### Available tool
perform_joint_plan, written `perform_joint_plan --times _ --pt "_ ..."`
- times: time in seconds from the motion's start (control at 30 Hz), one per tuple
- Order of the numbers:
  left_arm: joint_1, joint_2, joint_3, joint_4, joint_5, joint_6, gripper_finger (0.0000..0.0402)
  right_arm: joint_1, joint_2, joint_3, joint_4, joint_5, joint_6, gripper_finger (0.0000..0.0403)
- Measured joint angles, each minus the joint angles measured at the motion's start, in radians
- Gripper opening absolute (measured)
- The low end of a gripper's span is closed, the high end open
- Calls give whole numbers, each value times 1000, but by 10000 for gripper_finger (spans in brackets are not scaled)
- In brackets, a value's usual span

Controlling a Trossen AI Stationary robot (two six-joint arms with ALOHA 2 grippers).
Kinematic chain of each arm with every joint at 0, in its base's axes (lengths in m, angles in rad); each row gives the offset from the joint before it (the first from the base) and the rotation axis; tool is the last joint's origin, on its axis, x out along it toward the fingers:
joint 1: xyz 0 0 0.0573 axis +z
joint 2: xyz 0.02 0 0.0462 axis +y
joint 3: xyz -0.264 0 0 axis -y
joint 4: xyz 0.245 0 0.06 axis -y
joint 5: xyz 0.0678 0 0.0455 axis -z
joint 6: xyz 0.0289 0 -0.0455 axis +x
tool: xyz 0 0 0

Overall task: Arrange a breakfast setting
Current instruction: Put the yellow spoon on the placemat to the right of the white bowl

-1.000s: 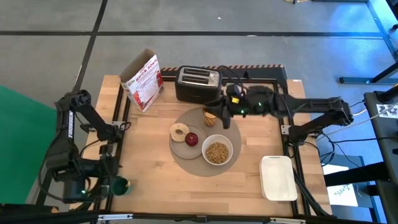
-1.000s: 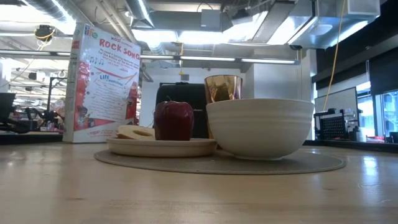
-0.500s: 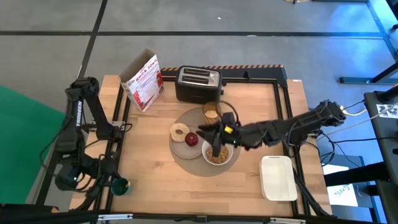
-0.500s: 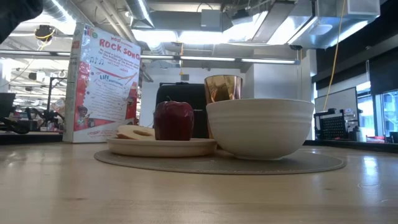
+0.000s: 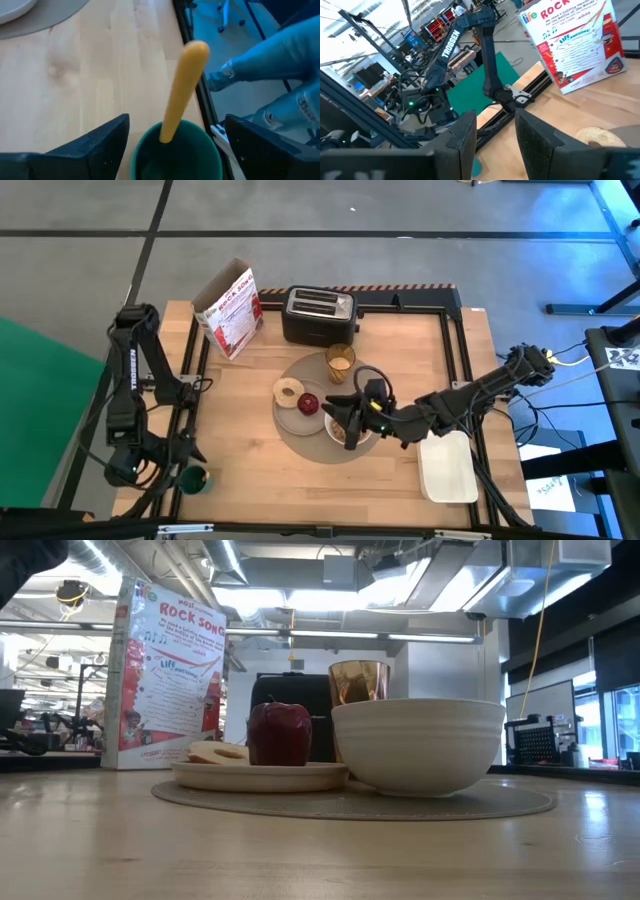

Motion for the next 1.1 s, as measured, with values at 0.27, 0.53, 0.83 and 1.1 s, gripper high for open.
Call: perform_joint_plan --times 0.27,0.53,0.83,1.1 --pt "19 26 -34 80 -10 90 301 -3 0 0 44 0 -8 127" --pt "94 26 -34 83 -2 160 244 -3 0 0 52 1 -12 127" --pt "148 26 -34 140 81 278 209 -3 0 0 56 17 -13 127" --pt "166 26 -34 158 116 307 145 -3 0 0 57 18 -13 127"
